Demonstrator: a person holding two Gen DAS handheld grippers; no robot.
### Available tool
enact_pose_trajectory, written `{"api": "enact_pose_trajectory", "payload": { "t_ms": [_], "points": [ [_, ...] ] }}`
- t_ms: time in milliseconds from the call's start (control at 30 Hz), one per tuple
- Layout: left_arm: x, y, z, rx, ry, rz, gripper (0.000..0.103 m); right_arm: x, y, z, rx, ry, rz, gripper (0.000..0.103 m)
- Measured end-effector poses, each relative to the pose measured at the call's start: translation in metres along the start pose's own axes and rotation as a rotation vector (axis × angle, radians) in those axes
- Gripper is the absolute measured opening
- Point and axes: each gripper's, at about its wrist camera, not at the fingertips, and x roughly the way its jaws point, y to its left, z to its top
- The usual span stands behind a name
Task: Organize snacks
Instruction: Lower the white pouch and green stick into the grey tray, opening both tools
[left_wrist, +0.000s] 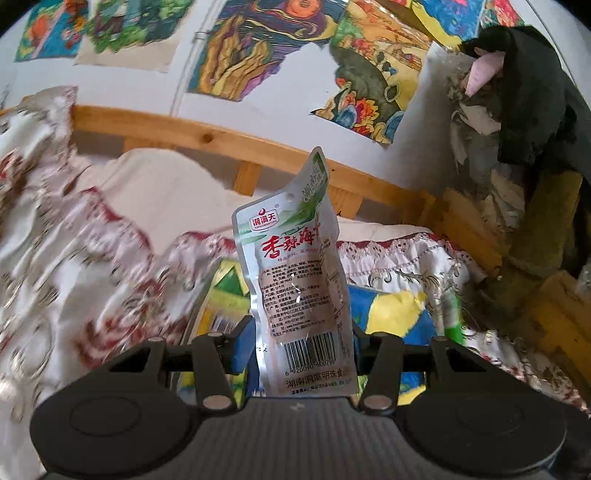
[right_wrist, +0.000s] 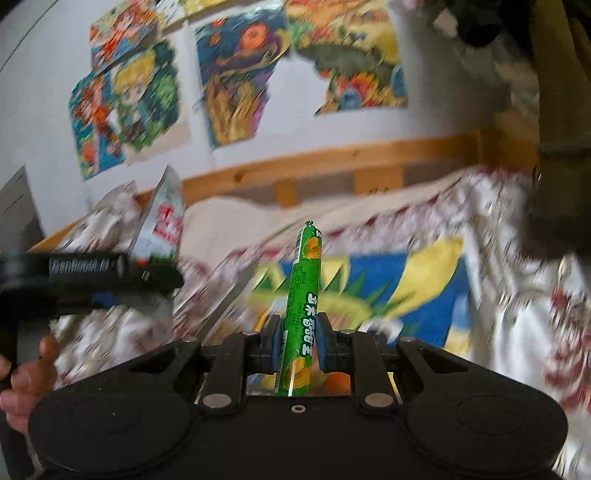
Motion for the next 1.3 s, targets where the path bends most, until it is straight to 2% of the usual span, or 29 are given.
{"api": "enact_pose_trajectory", "payload": {
  "t_ms": [133,267,500,733,1200,1300],
  "points": [
    [0.033,0.008,-0.005,-0.047,-0.025,-0.032,0.054,0.034,-0.025,0.008,0.032,-0.013,-0.050,0.020],
    [0.062,0.025,-0.025,-0.100,0.026,-0.066,0.054,0.059,-0.043,0.002,0.043,0.029,-0.102,0.020],
    [0.092,0.035,-0.049,-0.094,0.107,-0.031,0.054,0.087,-0.050,-0.018,0.022,0.105,-0.152,0.020],
    [0.102,0.032,-0.058,-0.041,0.147,0.023,0.054,0.110,-0.055,-0.032,0.005,0.190,-0.168,0.020],
    [0.106,0.023,-0.062,0.023,0.186,0.080,0.058,0.113,-0.055,-0.038,0.023,0.223,-0.171,0.022],
    [0.101,0.021,-0.062,0.024,0.186,0.093,0.065,0.108,-0.051,-0.035,0.021,0.204,-0.159,0.030]
  ]
}}
